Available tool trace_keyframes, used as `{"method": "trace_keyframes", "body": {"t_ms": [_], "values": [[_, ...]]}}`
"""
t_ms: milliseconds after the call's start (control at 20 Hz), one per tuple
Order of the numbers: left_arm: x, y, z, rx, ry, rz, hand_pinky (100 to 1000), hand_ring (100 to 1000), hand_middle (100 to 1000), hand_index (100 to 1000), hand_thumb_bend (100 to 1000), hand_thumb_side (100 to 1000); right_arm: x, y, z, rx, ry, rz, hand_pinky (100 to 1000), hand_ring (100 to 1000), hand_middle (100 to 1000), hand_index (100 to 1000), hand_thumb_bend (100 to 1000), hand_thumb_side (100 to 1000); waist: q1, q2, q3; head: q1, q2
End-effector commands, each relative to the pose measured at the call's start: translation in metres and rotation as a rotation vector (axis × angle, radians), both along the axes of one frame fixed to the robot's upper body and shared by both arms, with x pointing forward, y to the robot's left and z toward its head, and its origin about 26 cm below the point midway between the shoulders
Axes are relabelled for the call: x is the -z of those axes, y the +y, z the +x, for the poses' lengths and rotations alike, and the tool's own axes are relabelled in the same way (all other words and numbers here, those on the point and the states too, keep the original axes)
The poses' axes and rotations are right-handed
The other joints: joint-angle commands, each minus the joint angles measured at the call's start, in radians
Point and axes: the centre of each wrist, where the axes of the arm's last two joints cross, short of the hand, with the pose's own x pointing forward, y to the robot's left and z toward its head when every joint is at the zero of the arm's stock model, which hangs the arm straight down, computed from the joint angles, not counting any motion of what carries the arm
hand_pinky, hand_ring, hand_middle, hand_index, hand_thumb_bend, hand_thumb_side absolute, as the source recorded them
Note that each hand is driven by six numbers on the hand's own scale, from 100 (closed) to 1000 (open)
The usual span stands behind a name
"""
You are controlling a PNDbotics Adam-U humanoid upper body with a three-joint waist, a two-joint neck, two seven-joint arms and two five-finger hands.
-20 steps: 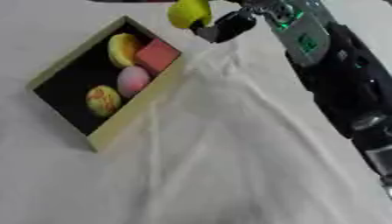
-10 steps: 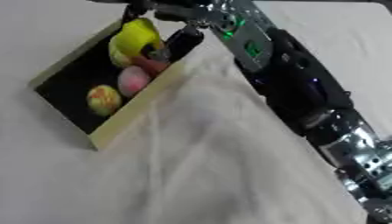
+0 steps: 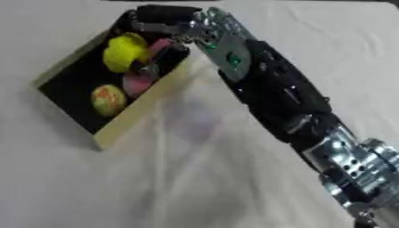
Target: Pick up objects on the table and place them in the box.
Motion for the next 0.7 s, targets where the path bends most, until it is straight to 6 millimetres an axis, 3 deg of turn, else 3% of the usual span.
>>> {"method": "trace_keyframes", "body": {"t_ms": [50,100,350,700], "values": [[-0.008,0.0,-0.004,0.006,-0.03,0.013,648,572,621,829,215,537,-0.011,-0.002,0.001,0.033,-0.072,0.0,890,923,766,908,196,305,0.002,-0.029,0.004,0.002,-0.003],[-0.007,0.001,-0.004,0.004,-0.029,0.012,648,572,620,829,216,539,-0.01,-0.003,0.002,0.042,-0.084,-0.005,898,935,785,918,226,342,0.001,-0.029,0.004,0.003,-0.003],[-0.006,0.002,-0.004,0.0,-0.022,0.011,649,571,621,829,215,540,-0.013,-0.007,0.002,0.056,-0.118,0.005,905,943,794,922,266,328,0.001,-0.033,0.0,0.01,0.001],[-0.004,0.002,-0.004,-0.001,-0.012,0.012,649,572,620,829,214,540,-0.022,-0.006,-0.007,0.012,-0.13,0.023,908,944,786,922,251,318,0.007,-0.042,-0.008,0.017,0.007]]}}
